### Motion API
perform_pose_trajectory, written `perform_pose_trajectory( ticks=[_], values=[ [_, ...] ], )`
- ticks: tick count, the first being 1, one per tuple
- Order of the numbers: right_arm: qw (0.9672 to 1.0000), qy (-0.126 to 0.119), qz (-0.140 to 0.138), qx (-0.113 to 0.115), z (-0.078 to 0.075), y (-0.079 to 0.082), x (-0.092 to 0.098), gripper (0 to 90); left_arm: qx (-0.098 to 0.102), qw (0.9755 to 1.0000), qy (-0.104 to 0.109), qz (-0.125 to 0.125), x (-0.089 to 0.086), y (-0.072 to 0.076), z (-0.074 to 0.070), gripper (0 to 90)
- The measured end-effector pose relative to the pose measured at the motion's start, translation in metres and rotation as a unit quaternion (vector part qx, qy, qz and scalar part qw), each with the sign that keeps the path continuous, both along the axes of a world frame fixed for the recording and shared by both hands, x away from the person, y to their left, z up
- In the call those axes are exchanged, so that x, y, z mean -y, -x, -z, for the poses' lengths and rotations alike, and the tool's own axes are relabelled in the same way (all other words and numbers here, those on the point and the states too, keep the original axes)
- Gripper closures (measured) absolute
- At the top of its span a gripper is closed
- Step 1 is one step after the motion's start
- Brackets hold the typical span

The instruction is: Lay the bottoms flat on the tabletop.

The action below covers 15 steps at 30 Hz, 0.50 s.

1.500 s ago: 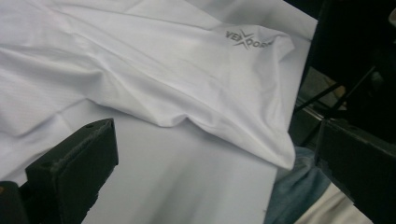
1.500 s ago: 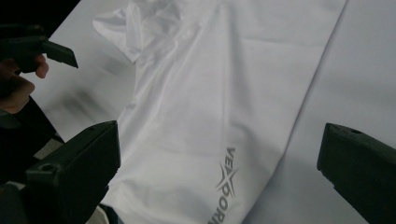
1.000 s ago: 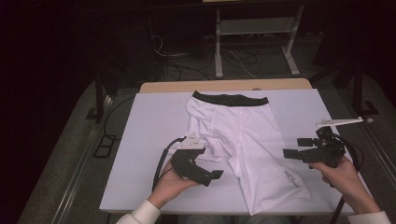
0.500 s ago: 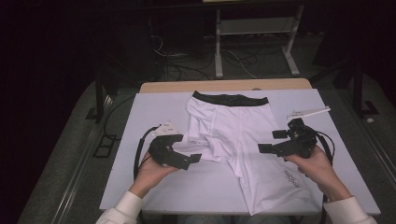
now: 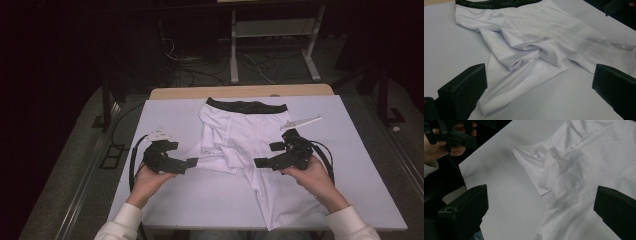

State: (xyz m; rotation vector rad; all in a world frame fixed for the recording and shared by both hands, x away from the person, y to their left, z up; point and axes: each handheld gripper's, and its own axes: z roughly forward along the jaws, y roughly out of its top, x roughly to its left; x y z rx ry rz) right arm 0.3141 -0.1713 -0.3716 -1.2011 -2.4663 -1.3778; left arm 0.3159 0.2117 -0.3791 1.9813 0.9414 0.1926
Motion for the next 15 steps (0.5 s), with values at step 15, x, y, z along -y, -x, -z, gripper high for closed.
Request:
perform_pose_trajectory(
  ticks=[15],
  values=[
    [0.9993, 0.012, -0.034, -0.014, 0.021, -0.005, -0.042, 3.5, -0.024, 0.9991, 0.008, -0.035, -0.025, -0.012, 0.023, 0.0]
  ],
)
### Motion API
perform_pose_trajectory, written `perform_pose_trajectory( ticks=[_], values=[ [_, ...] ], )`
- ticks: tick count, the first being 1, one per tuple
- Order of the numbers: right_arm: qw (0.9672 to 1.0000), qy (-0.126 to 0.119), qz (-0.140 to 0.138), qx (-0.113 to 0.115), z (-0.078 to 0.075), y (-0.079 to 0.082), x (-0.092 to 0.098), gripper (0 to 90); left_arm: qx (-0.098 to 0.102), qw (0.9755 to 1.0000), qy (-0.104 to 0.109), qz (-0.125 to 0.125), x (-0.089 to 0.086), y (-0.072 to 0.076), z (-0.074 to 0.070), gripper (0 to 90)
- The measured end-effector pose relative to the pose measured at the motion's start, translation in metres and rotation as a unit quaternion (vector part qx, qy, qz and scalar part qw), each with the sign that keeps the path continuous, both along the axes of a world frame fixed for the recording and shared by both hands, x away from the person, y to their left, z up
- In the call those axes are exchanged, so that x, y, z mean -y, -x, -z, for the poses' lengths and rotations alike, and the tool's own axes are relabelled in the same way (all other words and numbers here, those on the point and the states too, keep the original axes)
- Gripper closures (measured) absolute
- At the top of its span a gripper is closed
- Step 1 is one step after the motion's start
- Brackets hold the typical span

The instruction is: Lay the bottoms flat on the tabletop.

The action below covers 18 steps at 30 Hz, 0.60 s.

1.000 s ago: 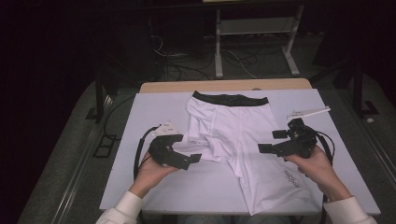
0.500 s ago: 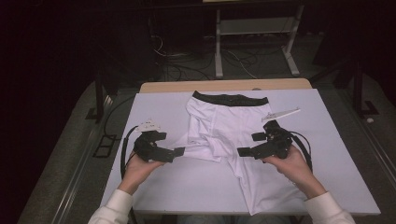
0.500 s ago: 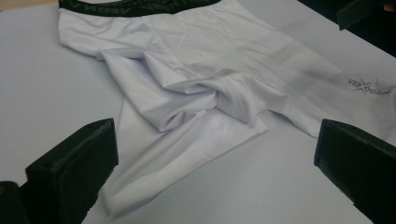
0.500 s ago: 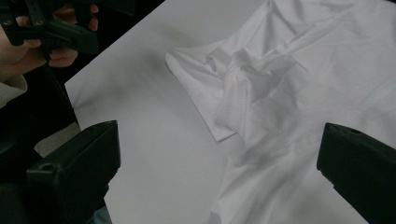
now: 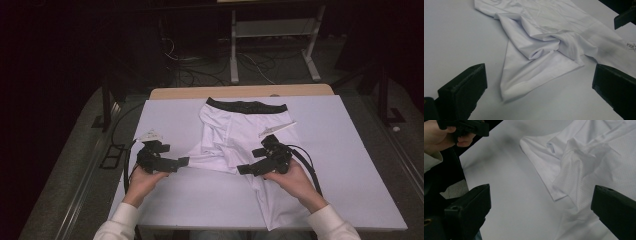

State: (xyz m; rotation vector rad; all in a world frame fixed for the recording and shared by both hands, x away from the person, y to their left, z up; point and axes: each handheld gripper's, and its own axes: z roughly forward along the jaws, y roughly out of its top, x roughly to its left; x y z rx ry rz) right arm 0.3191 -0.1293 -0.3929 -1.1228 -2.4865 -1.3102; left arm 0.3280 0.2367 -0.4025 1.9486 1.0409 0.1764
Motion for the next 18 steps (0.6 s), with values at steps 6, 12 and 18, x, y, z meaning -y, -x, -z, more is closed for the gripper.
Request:
perform_pose_trajectory(
  ticks=[6, 12, 18],
  values=[
    [0.9999, 0.006, -0.013, 0.0, 0.009, -0.003, -0.012, 8.6, -0.027, 0.9996, 0.003, -0.004, -0.006, -0.01, 0.011, 0.0],
    [0.9998, 0.012, -0.019, 0.001, 0.018, -0.007, -0.022, 14.0, -0.033, 0.9994, -0.006, -0.006, -0.006, -0.018, 0.02, 0.0],
    [0.9994, 0.017, -0.029, 0.003, 0.028, -0.009, -0.031, 18.5, -0.041, 0.9992, 0.001, -0.004, -0.006, -0.022, 0.026, 0.0]
  ],
)
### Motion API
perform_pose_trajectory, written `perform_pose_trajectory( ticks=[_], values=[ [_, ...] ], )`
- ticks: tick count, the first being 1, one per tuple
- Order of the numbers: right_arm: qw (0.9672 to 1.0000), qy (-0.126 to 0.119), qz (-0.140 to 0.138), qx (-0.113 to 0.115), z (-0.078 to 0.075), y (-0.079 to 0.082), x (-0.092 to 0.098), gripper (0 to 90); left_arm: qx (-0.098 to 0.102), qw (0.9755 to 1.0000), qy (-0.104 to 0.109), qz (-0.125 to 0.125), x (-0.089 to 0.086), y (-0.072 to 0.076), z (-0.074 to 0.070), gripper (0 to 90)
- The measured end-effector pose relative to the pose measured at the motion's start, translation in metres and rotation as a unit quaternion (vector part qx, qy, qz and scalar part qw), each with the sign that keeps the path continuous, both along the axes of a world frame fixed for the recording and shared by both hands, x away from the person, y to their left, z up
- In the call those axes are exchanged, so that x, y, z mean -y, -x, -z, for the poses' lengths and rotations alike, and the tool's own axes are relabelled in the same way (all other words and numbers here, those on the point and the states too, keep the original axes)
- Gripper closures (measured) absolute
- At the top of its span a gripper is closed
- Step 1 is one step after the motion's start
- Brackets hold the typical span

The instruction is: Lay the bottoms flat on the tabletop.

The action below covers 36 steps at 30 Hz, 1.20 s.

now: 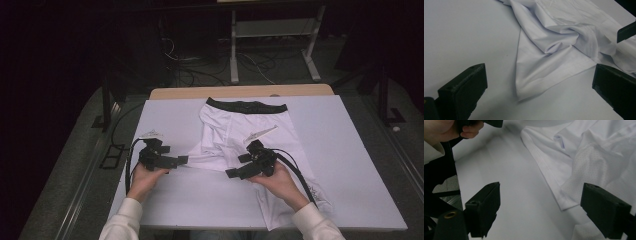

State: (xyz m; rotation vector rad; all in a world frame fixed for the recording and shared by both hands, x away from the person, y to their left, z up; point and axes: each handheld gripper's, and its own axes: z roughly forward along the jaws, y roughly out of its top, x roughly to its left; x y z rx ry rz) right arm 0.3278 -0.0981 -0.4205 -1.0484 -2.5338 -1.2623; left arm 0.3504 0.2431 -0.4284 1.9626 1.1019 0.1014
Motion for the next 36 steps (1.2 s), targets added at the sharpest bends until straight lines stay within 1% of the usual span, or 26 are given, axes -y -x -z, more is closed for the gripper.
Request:
perform_pose_trajectory(
  ticks=[2, 5, 7, 9, 12, 15, 18, 21, 23, 25, 26, 28, 31, 34, 36],
  values=[
    [1.0, 0.001, -0.004, -0.002, 0.003, 0.0, -0.003, 22.3, -0.003, 1.0, -0.004, 0.0, 0.001, 0.0, 0.002, 0.0],
    [0.9999, 0.005, -0.009, -0.003, 0.008, -0.001, -0.008, 31.1, -0.011, 0.9999, 0.0, 0.003, 0.001, 0.0, 0.007, 0.0],
    [0.9999, 0.011, -0.012, -0.002, 0.012, -0.001, -0.011, 37.9, -0.017, 0.9998, -0.002, 0.005, 0.002, 0.0, 0.009, 0.0],
    [0.9997, 0.019, -0.013, -0.001, 0.015, -0.001, -0.015, 41.9, -0.019, 0.9998, -0.002, 0.008, 0.003, 0.0, 0.01, 0.2],
    [0.9995, 0.028, -0.013, -0.001, 0.02, -0.002, -0.017, 48.4, -0.018, 0.9997, 0.01, 0.008, 0.003, 0.001, 0.012, 6.0],
    [0.9992, 0.04, -0.008, 0.002, 0.024, -0.003, -0.019, 53.1, -0.023, 0.9996, 0.007, 0.013, 0.003, 0.0, 0.014, 8.5],
    [0.9987, 0.049, -0.006, 0.009, 0.027, -0.004, -0.02, 56.3, -0.027, 0.9995, 0.007, 0.017, 0.003, 0.0, 0.016, 13.7],
    [0.998, 0.062, -0.001, 0.016, 0.03, -0.006, -0.021, 58.6, -0.033, 0.9992, 0.0, 0.021, 0.004, -0.001, 0.019, 16.3],
    [0.9971, 0.072, 0.005, 0.024, 0.032, -0.007, -0.02, 59.2, -0.035, 0.9991, -0.005, 0.023, 0.005, -0.002, 0.02, 20.1],
    [0.9971, 0.071, 0.01, 0.025, 0.032, -0.007, -0.02, 60.1, -0.037, 0.999, -0.006, 0.026, 0.005, -0.003, 0.021, 23.9],
    [0.9967, 0.074, 0.013, 0.031, 0.032, -0.007, -0.019, 60.0, -0.038, 0.9989, -0.005, 0.027, 0.006, -0.003, 0.021, 25.9],
    [0.9949, 0.09, 0.02, 0.042, 0.033, -0.007, -0.018, 59.6, -0.038, 0.9988, -0.005, 0.032, 0.007, -0.003, 0.021, 29.8],
    [0.9943, 0.092, 0.033, 0.044, 0.033, -0.006, -0.014, 59.0, -0.04, 0.9986, -0.005, 0.034, 0.007, -0.003, 0.021, 33.8],
    [0.9935, 0.096, 0.041, 0.044, 0.033, -0.004, -0.013, 58.7, -0.044, 0.9983, 0.002, 0.037, 0.007, -0.004, 0.022, 40.2],
    [0.9923, 0.103, 0.05, 0.048, 0.033, -0.002, -0.015, 62.1, -0.047, 0.9981, 0.004, 0.04, 0.008, -0.004, 0.022, 44.8]
  ],
)
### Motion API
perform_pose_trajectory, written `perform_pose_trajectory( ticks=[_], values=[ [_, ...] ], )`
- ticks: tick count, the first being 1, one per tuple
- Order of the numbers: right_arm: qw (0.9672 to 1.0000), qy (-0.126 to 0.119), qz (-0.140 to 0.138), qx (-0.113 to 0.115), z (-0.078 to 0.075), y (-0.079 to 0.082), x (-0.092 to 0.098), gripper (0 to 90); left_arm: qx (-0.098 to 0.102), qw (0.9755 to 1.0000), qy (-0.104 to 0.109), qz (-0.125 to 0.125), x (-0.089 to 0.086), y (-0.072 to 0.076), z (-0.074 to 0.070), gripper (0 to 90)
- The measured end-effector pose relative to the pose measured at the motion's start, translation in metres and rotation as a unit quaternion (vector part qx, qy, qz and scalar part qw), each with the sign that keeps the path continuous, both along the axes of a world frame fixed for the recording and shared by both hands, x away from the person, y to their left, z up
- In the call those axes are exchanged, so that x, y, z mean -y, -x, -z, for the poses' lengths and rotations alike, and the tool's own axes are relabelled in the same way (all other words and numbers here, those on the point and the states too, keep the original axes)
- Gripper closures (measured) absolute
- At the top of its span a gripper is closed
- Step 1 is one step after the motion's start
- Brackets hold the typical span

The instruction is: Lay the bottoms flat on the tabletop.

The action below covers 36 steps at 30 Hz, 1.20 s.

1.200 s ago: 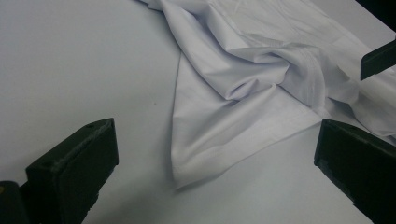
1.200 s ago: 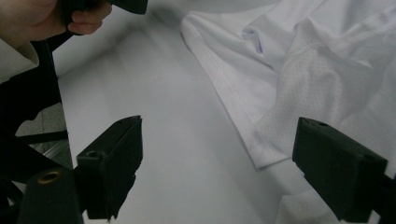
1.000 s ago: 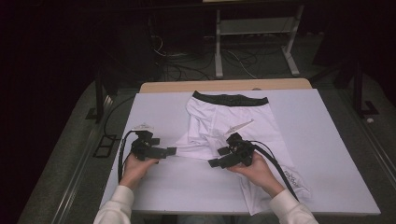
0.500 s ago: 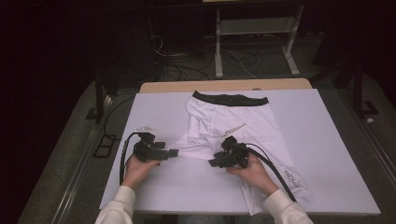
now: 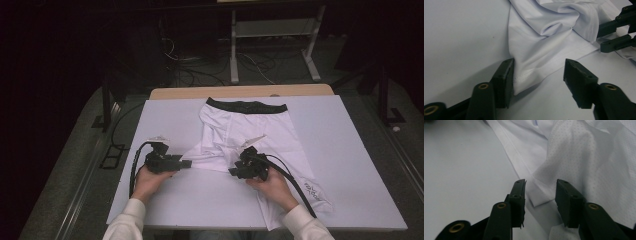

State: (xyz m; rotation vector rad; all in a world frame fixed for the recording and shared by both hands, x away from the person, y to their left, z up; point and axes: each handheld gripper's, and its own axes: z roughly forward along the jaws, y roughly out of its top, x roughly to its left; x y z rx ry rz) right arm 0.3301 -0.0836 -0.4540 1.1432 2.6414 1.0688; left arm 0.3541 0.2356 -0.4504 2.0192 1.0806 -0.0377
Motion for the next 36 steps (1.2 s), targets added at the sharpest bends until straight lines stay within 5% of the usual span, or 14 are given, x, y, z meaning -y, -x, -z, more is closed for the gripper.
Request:
perform_pose_trajectory(
  ticks=[8, 14, 16, 25, 36],
  values=[
    [0.9982, 0.04, 0.021, 0.039, 0.0, 0.011, -0.009, 69.6, -0.014, 0.9998, 0.007, 0.01, 0.003, -0.002, 0.002, 63.8],
    [0.9977, 0.045, 0.021, 0.046, 0.0, 0.012, -0.012, 77.9, -0.024, 0.9995, 0.019, 0.005, 0.001, -0.003, 0.001, 72.6],
    [0.9983, 0.037, 0.02, 0.04, 0.001, 0.012, -0.012, 85.2, -0.024, 0.9995, 0.022, 0.004, 0.0, -0.003, 0.001, 74.0],
    [0.9996, 0.006, 0.023, 0.013, 0.001, 0.008, -0.008, 86.9, -0.037, 0.999, 0.025, -0.004, -0.002, -0.001, -0.003, 84.1],
    [0.9999, -0.011, -0.009, -0.001, -0.009, 0.027, -0.012, 86.9, -0.055, 0.9983, 0.014, -0.015, -0.011, 0.008, -0.012, 86.0]
  ],
)
